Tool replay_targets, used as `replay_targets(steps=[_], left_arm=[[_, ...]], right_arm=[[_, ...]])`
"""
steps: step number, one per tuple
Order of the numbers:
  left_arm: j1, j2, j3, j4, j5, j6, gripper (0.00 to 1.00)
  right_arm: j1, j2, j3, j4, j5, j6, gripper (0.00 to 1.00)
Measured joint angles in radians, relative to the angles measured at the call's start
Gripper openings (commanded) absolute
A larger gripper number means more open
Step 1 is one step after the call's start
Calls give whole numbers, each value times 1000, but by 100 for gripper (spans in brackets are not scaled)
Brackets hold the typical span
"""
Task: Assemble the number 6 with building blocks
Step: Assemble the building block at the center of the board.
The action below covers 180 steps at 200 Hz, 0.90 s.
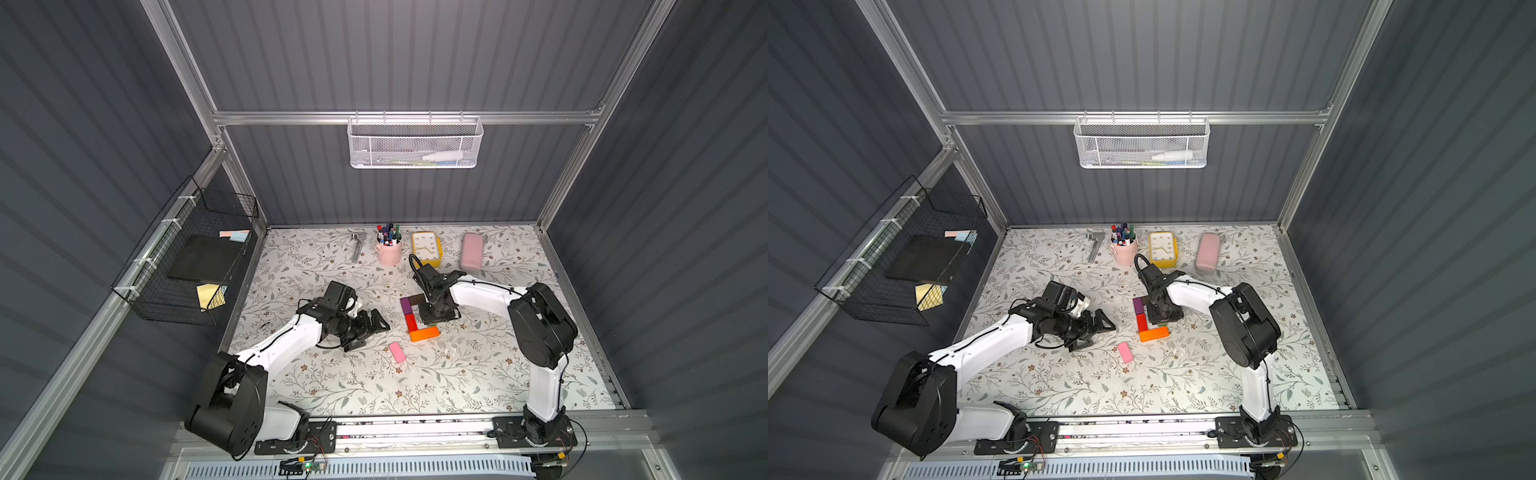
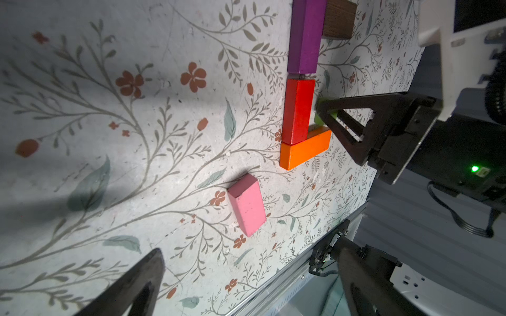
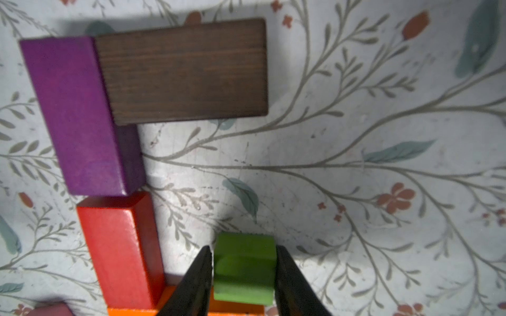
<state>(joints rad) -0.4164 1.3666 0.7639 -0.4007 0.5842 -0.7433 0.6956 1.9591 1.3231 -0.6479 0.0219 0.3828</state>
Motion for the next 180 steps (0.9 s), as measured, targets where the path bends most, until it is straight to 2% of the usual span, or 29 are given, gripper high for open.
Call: replay_targets(steps=[180], left_arm=[[0, 0, 0, 3, -5, 0, 99]], right_arm=[[15, 0, -10, 4, 2, -6, 41]])
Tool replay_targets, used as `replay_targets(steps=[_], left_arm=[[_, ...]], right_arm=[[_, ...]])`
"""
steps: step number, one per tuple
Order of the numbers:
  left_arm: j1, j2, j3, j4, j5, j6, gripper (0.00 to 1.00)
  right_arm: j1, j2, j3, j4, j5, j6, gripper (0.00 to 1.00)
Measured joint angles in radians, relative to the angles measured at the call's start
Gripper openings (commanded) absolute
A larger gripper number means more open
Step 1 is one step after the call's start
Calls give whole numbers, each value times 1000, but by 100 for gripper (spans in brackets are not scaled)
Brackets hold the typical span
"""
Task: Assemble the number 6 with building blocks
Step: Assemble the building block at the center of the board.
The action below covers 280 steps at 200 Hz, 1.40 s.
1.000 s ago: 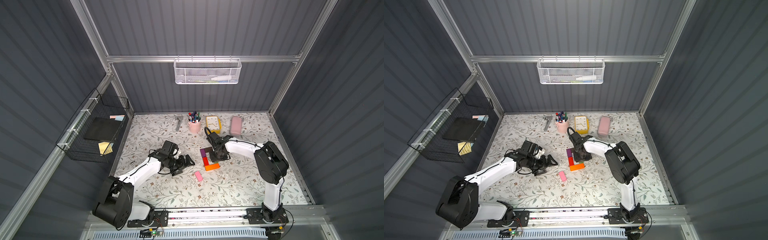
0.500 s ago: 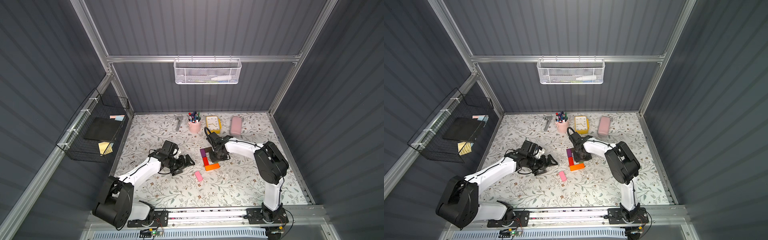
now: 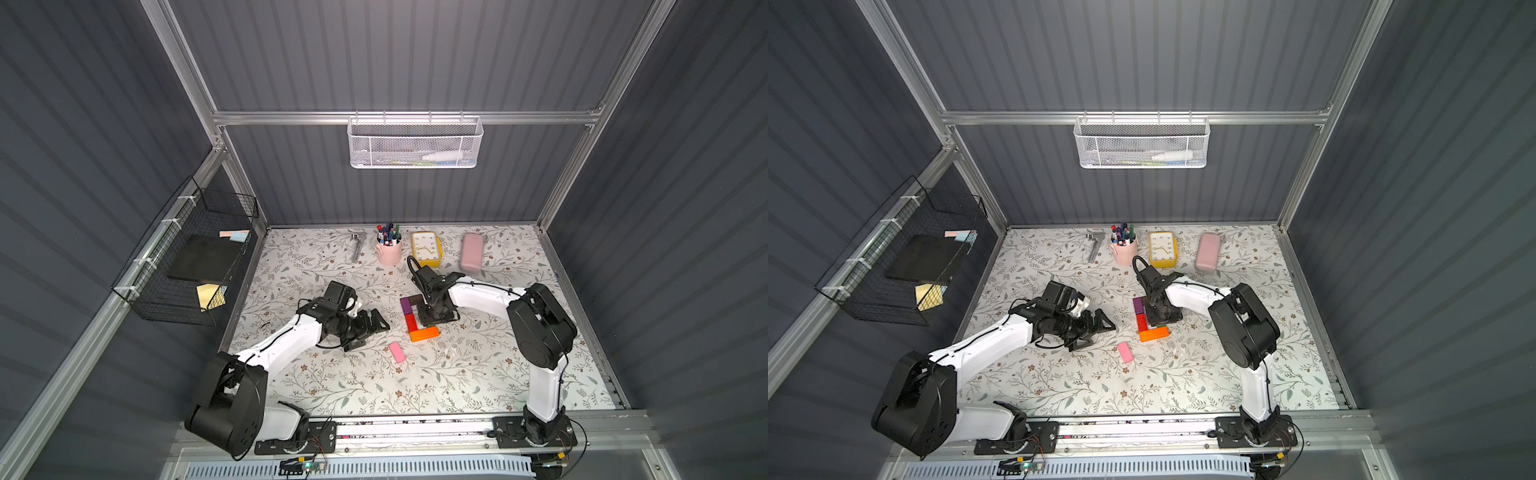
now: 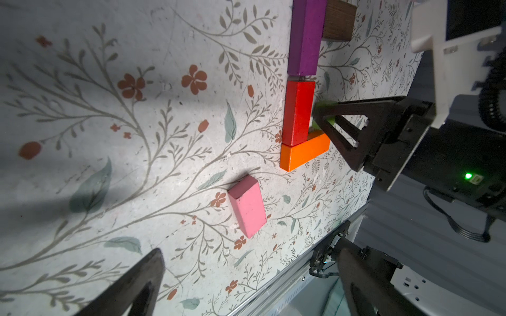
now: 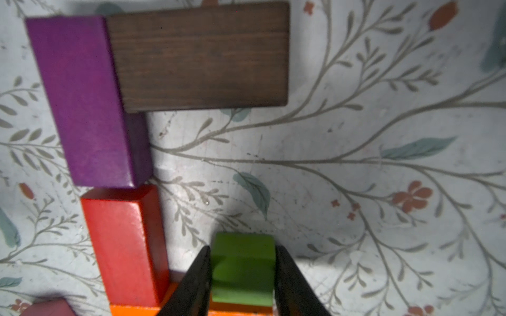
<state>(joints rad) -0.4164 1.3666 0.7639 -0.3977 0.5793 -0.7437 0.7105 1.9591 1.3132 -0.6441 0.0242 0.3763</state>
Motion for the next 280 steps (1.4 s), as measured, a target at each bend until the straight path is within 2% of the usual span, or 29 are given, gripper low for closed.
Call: replay_targets(steps=[38, 51, 57, 125, 193, 247, 280], left_arm=[[0, 0, 0, 0, -3, 0, 99], [0, 0, 0, 0, -3, 0, 99], [0, 0, 0, 0, -3, 0, 99], [0, 0, -2, 0, -3, 0, 99], [0, 0, -2, 0, -3, 0, 99], [12, -17, -2, -1, -38, -12, 99], [92, -96, -23, 11, -55, -53, 99]], right_arm=[[0, 0, -1, 1, 24, 6, 52], [0, 0, -1, 2, 30, 12, 61], [0, 0, -1, 2, 32, 15, 61], [0, -25, -1, 18, 16, 20, 60], [15, -216, 0, 0, 16, 40, 57], [184, -206, 24, -69, -30, 30, 57], [245, -170, 59, -89, -55, 18, 56]])
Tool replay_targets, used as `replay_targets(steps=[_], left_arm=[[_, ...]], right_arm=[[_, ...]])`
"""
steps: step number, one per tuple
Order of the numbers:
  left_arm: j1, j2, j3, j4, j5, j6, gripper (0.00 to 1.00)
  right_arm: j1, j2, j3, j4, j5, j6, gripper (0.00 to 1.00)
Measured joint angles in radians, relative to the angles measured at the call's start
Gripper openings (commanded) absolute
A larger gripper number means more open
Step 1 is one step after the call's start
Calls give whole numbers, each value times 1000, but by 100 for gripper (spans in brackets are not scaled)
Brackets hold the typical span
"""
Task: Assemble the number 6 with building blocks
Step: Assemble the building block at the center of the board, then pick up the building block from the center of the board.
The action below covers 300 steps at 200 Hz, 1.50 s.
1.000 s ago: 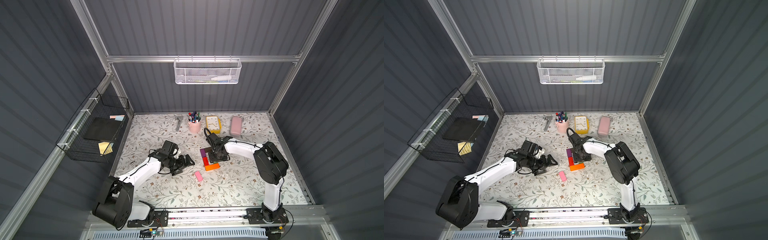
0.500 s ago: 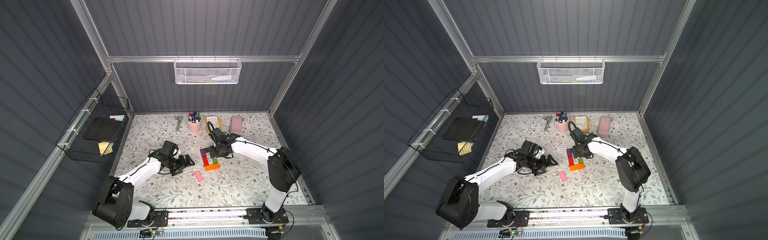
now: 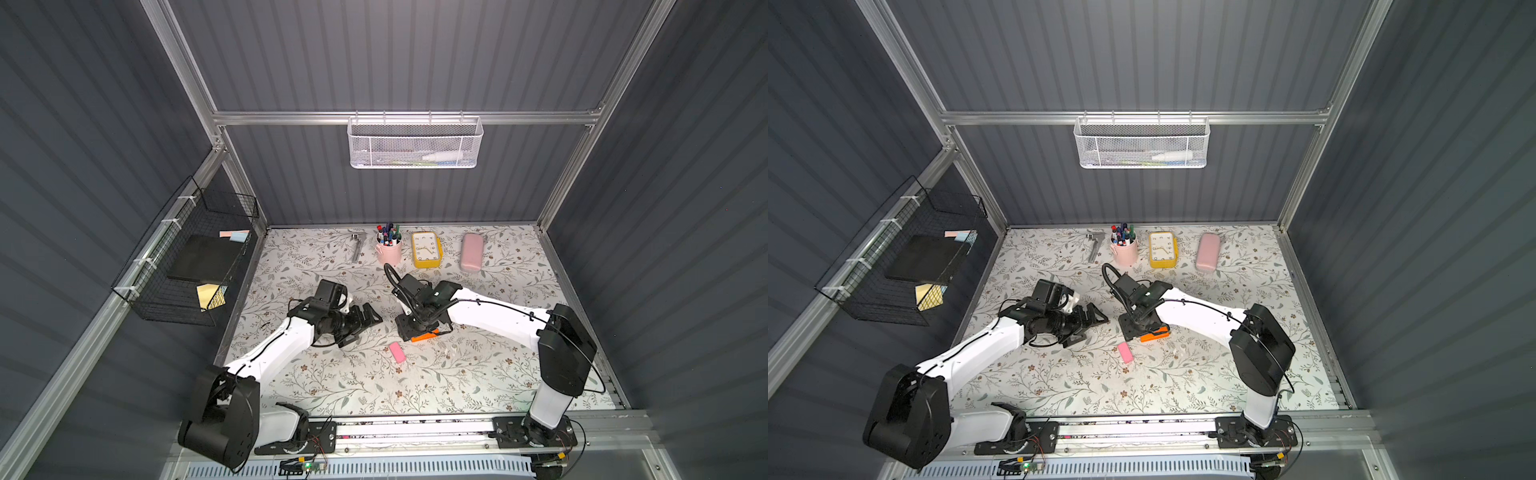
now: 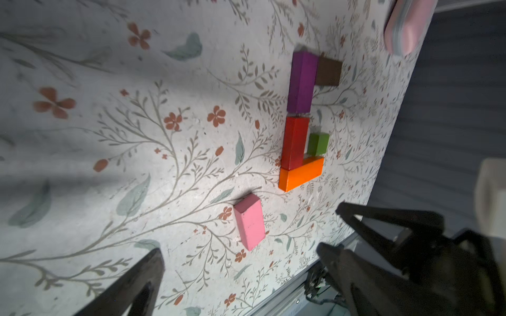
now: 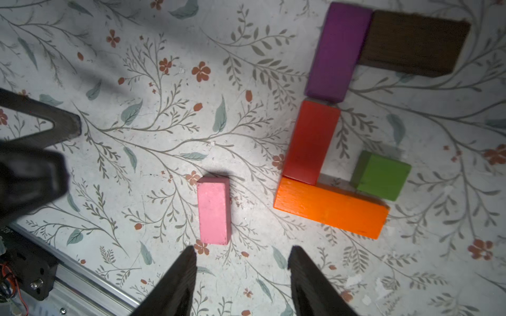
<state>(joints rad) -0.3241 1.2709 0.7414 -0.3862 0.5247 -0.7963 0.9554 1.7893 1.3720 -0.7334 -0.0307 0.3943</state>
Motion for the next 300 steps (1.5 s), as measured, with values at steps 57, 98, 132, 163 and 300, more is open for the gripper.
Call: replay_targets(steps=[57, 98, 132, 163, 300], left_arm=[[130, -146, -55, -20, -35, -62, 99], [130, -166, -55, -51, -58, -74, 99], [130, -187, -55, -66, -71, -84, 99], [130, -207, -55, -70, -77, -88, 99], [130, -236, -66, -88, -80, -88, 99]], right_arm=[[53, 80, 5, 0, -35, -6, 56], [81, 117, 5, 2, -53, -7, 56], [87, 125, 5, 6, -56, -11, 56], [94, 166, 3, 11, -56, -14, 55], [97, 216, 20, 19, -43, -23, 53]])
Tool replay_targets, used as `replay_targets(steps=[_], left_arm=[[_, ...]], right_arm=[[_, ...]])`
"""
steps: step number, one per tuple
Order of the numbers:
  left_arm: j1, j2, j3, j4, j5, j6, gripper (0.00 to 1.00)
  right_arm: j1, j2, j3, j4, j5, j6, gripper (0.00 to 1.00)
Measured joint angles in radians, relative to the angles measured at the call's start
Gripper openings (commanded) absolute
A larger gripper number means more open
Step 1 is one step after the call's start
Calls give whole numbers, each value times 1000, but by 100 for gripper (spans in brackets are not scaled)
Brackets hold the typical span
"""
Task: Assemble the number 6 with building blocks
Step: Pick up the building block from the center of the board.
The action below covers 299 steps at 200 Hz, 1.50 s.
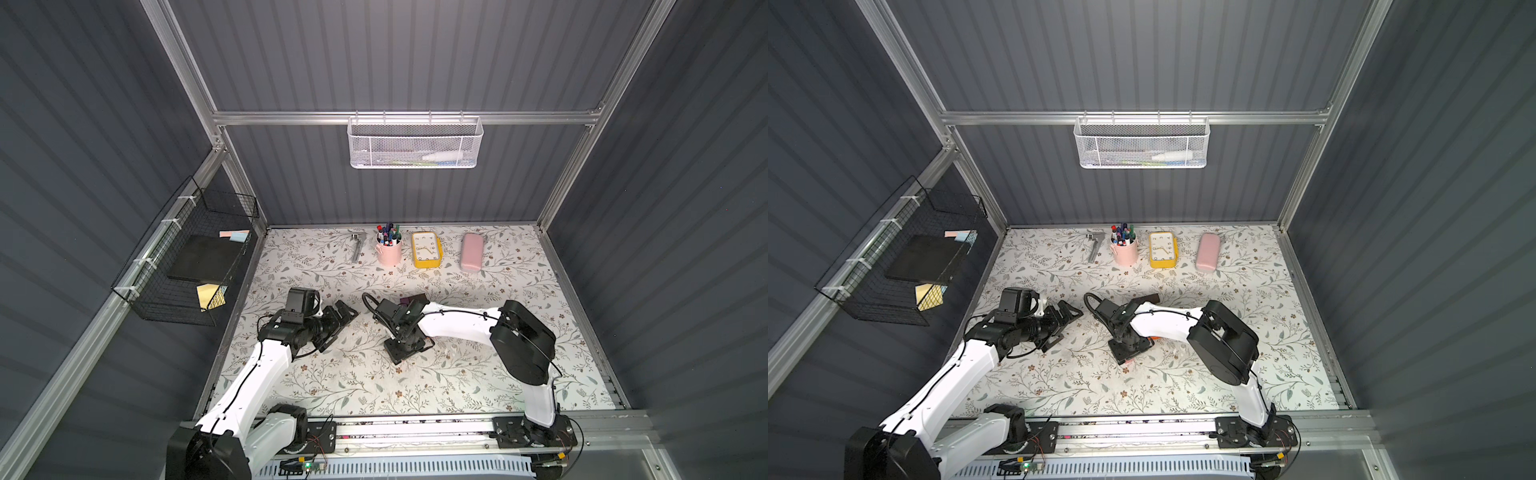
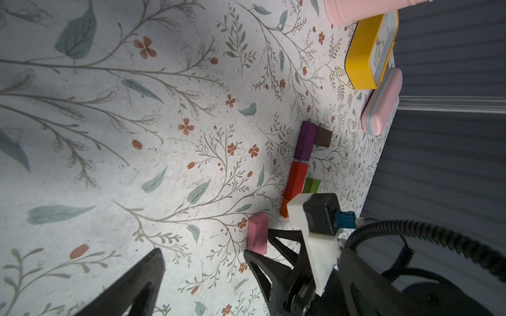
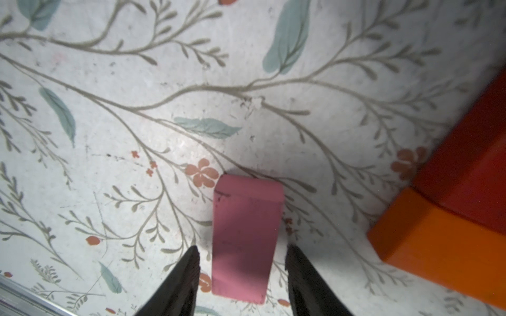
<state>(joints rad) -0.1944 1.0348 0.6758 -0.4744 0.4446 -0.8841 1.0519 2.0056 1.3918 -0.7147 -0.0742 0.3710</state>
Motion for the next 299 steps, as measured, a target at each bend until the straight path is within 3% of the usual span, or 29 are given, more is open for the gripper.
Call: replay_targets(steps=[57, 91, 188, 244, 299], left_arm=[[0, -5, 0, 0, 0, 0, 99], [0, -7, 0, -4, 0, 0, 99], [0, -10, -3, -7, 0, 0, 99], [0, -10, -10, -7, 0, 0, 99], [0, -9, -10, -6, 0, 0, 99]], right_arm=[[0, 38, 55, -13, 26, -10, 50], [0, 45, 63, -16, 37, -20, 32], [0, 12, 132, -79, 83, -16, 32], [-18, -57, 291, -174, 211, -20, 32], [-61, -56, 306, -258, 368, -24, 32]])
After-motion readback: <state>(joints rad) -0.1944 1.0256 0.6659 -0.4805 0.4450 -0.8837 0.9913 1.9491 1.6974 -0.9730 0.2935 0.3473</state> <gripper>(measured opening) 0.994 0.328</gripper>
